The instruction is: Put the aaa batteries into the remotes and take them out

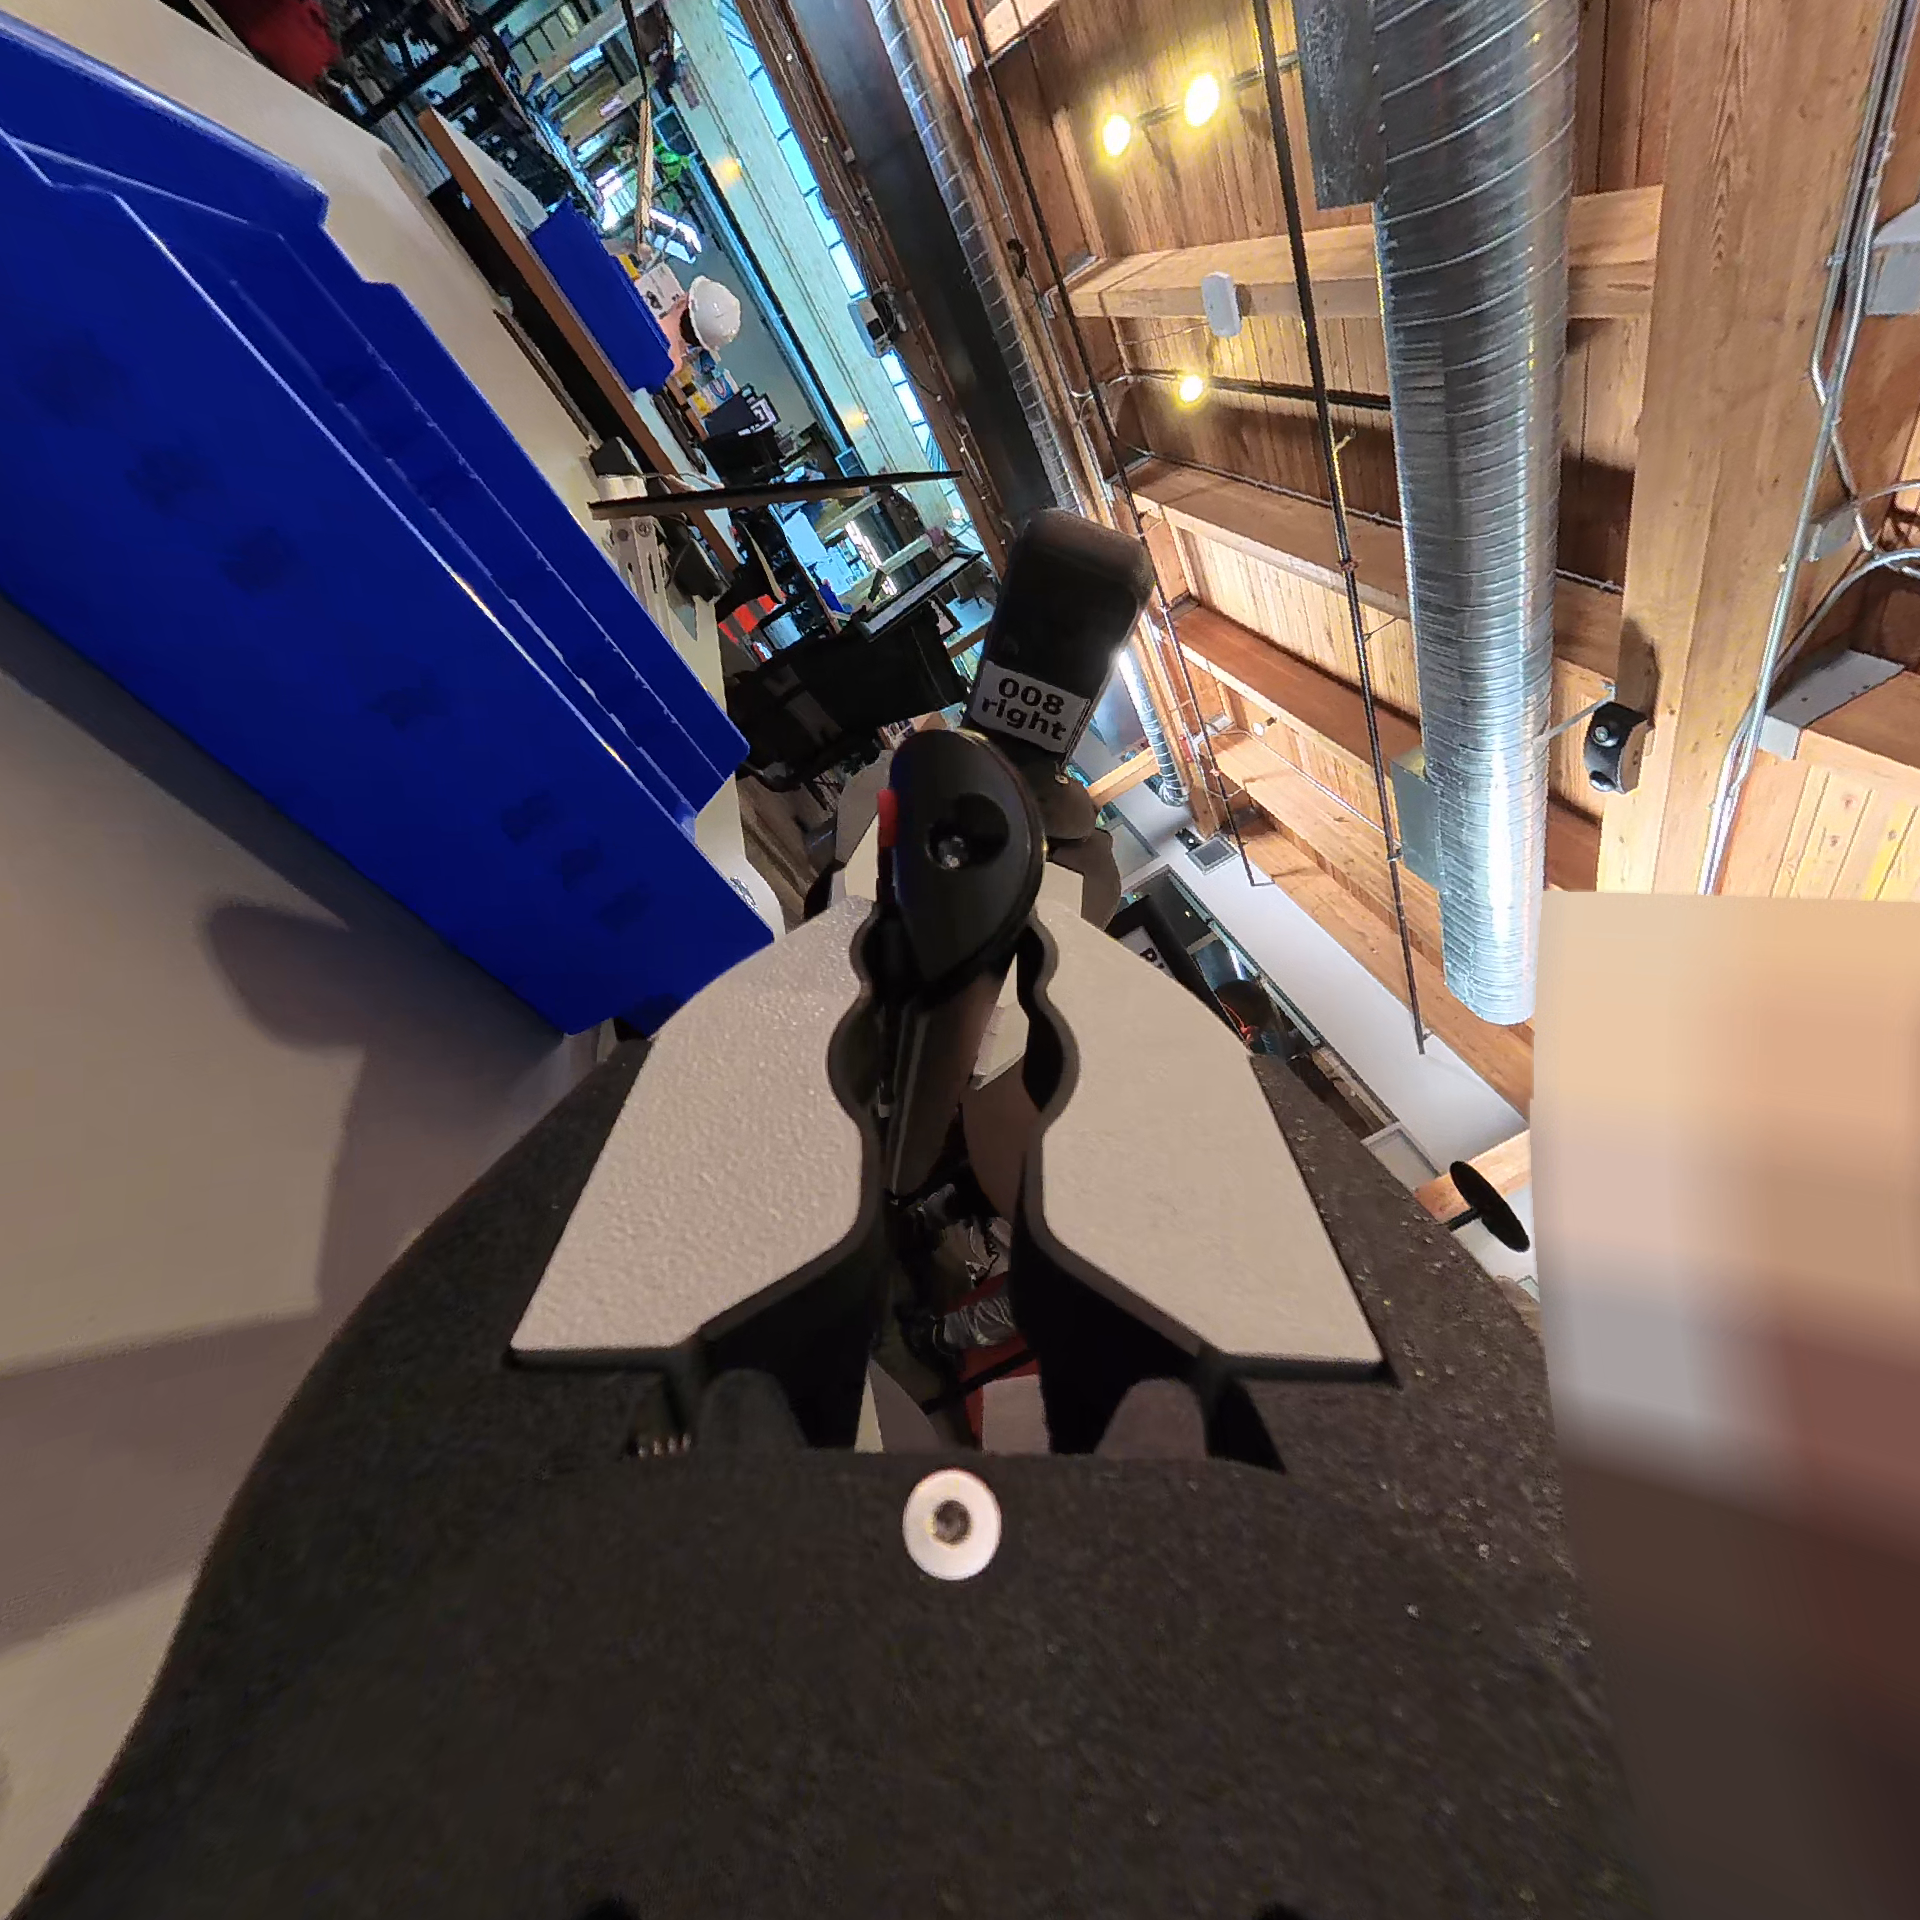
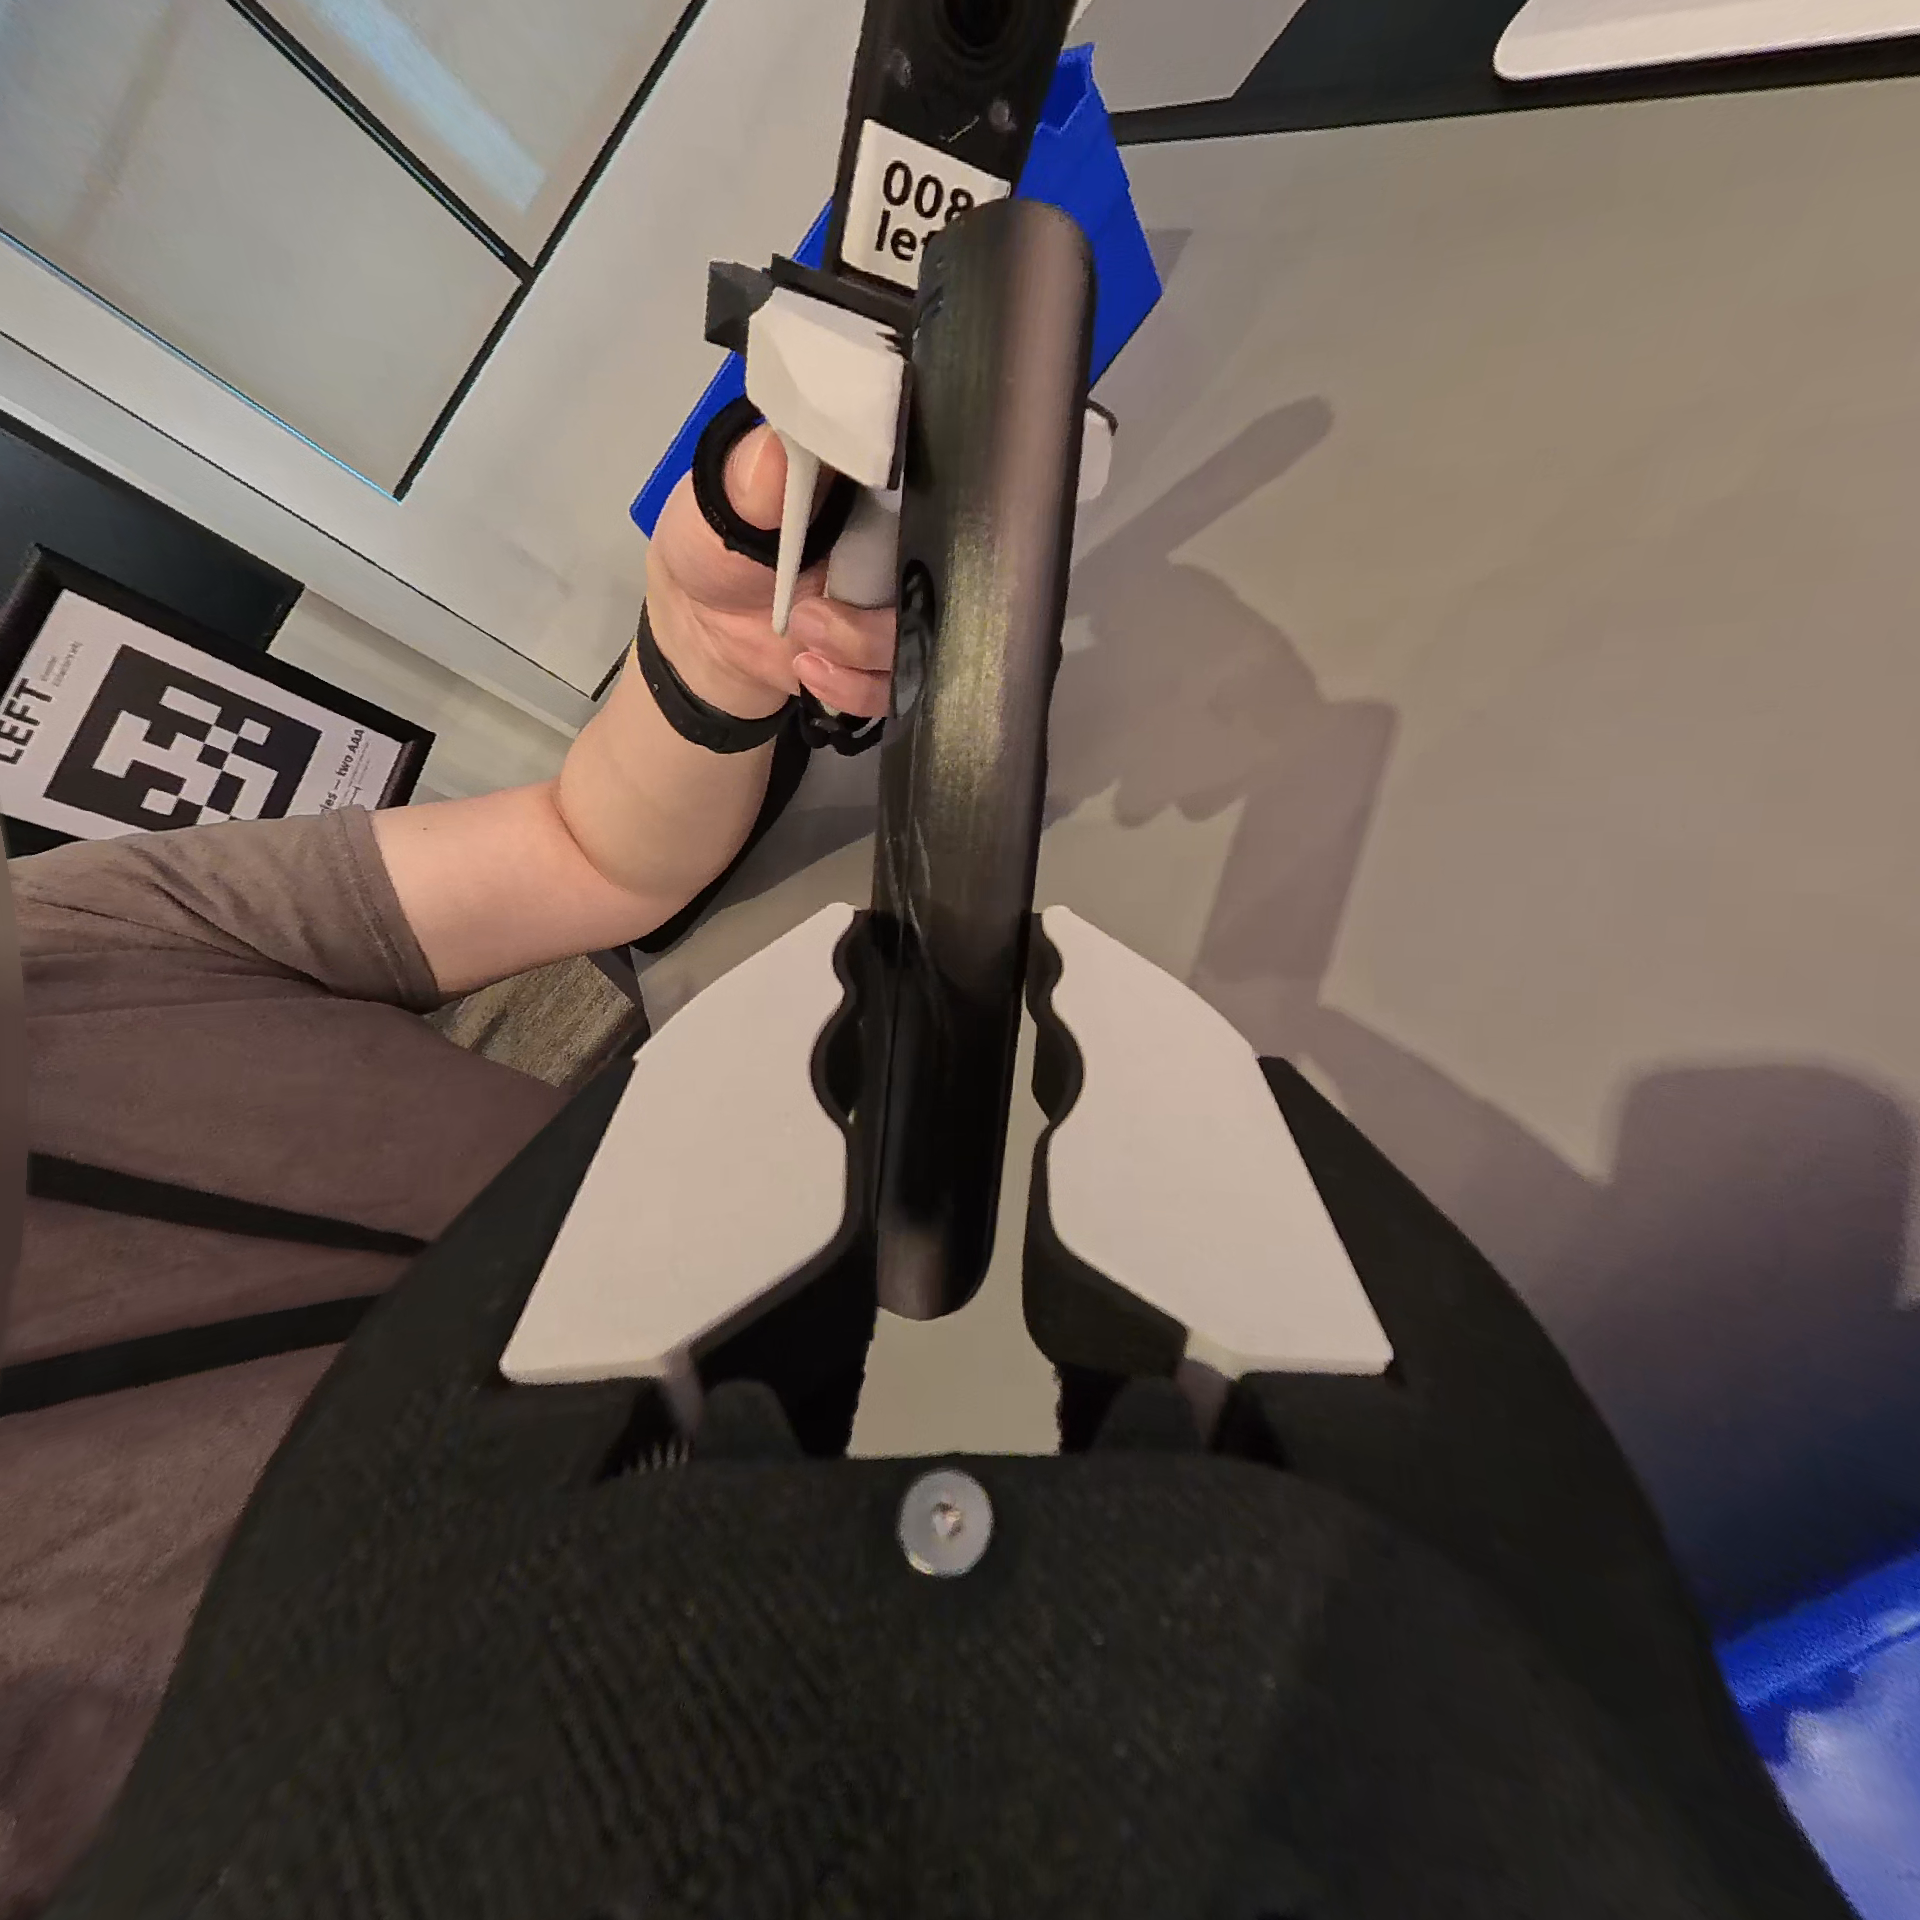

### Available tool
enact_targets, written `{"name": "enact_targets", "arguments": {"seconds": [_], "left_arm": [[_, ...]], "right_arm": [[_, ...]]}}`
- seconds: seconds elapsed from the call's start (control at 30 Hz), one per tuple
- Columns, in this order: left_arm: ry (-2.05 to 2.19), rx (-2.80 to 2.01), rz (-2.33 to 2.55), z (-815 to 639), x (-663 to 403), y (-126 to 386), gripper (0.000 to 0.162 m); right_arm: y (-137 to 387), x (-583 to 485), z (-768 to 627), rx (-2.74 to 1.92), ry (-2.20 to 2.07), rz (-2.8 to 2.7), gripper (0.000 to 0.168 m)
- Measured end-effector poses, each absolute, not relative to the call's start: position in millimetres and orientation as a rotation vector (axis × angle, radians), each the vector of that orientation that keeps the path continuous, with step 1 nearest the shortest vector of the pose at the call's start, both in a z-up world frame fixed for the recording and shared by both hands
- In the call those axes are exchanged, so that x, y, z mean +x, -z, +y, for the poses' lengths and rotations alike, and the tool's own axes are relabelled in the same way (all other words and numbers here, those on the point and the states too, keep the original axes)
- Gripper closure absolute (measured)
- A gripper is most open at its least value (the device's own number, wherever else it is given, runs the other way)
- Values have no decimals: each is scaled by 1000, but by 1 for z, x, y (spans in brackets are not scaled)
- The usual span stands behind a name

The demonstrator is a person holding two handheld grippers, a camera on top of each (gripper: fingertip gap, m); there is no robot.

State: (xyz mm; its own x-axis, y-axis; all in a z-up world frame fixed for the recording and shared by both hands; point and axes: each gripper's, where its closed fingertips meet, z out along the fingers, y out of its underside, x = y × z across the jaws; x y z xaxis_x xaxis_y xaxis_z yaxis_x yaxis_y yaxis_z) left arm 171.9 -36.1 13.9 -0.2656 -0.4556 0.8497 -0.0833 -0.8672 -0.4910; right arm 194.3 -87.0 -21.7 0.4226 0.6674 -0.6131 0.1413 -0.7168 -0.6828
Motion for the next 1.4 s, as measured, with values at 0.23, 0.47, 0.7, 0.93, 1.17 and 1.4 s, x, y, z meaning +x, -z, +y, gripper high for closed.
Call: {"name": "enact_targets", "arguments": {"seconds": [0.23,0.47,0.7,0.93,1.17,1.4], "left_arm": [[2218,-1726,672,-37,173,-14,139],[2193,-1724,664,-34,173,-12,139],[2232,-1722,548,-27,174,-12,139],[2312,-1698,392,-10,165,-10,140],[2279,-1616,263,18,138,-24,140],[2250,-1591,244,23,127,-33,140]], "right_arm": [[21,196,-87,-2136,-1280,-661,140],[22,195,-83,-2139,-1328,-566,141],[17,193,-77,-2063,-1383,-517,139],[9,202,-64,-1952,-1285,-478,122],[-28,233,-75,-1585,-1190,-397,114],[-47,237,-114,-1284,-348,-821,167]]}}
